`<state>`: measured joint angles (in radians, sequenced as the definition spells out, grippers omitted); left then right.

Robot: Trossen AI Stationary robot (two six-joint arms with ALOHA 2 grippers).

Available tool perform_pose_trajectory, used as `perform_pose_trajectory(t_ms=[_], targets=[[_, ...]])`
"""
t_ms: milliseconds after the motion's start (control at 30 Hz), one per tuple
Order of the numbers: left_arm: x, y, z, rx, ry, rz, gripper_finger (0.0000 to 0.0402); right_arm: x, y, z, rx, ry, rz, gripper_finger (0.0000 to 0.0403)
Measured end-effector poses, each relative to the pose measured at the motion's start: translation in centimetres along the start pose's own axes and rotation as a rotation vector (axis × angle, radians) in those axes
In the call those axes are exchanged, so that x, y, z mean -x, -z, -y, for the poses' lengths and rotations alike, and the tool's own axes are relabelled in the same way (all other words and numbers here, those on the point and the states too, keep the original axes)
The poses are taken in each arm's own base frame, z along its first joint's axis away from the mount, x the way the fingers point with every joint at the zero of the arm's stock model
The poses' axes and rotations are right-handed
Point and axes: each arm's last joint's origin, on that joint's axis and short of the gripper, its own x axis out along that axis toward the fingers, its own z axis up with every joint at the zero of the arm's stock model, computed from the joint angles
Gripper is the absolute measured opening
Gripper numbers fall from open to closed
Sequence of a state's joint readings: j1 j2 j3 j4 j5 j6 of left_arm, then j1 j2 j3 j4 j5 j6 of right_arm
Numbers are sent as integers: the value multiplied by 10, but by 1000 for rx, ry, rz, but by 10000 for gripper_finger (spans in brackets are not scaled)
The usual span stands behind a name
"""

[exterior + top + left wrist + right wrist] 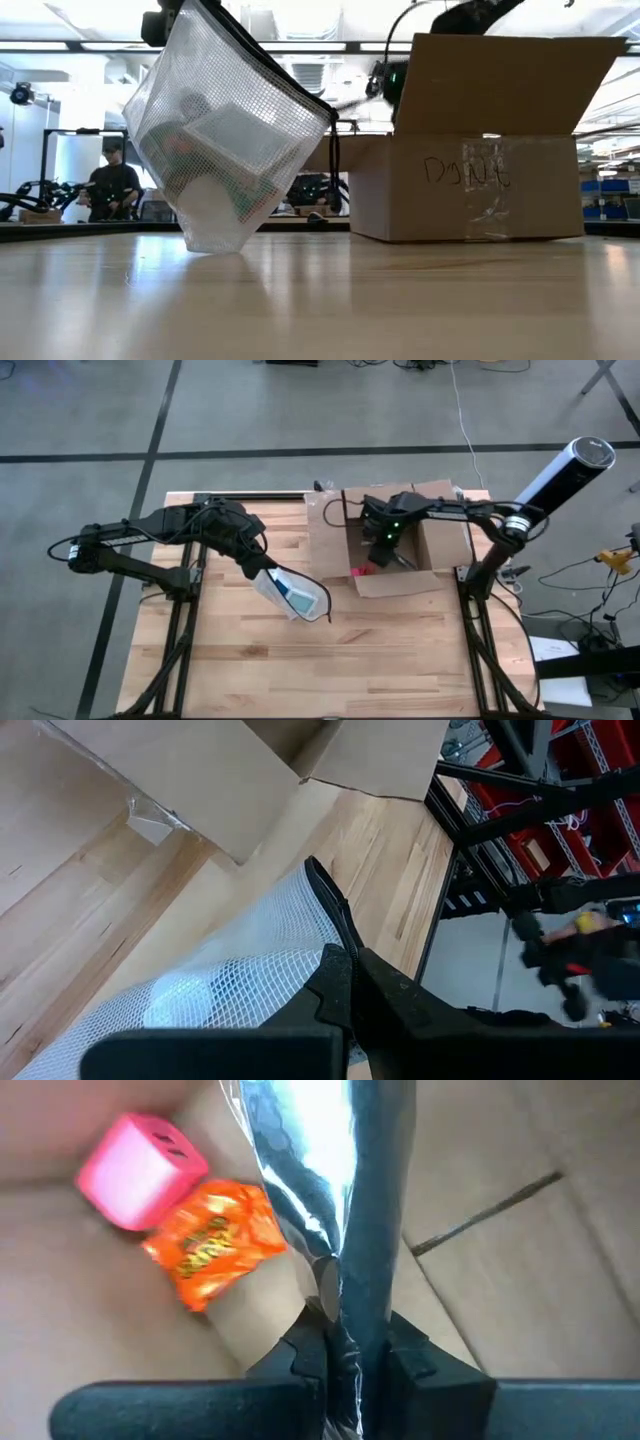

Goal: Unpack boxes

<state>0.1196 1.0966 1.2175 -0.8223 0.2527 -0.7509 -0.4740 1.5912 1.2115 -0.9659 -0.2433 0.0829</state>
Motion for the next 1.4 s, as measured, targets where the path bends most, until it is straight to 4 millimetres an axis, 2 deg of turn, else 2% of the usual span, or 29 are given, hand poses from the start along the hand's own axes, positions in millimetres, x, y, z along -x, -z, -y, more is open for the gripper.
perform_pose_trajectory(t_ms=[167,333,467,533,633,800,967,1200,1400], targets=[[0,0,0,-5,0,0,0,54,-6,-16,-16,-89,245,20],[0,0,0,-8,0,0,0,107,-21,-36,-22,-322,610,20],[0,0,0,-9,1,0,0,133,-31,-59,56,-466,857,20],[0,0,0,-10,1,1,0,137,-35,-72,103,-527,928,20],[0,0,0,-13,0,1,0,132,-42,-93,175,-585,982,20],[0,0,0,-13,-1,2,0,106,-53,-127,281,-661,991,20],[0,0,0,-17,-4,3,0,76,-59,-151,381,-681,965,20],[0,0,0,-16,-4,4,0,39,-60,-171,488,-749,829,20],[0,0,0,-6,-7,5,0,30,-56,-181,526,-785,788,20]])
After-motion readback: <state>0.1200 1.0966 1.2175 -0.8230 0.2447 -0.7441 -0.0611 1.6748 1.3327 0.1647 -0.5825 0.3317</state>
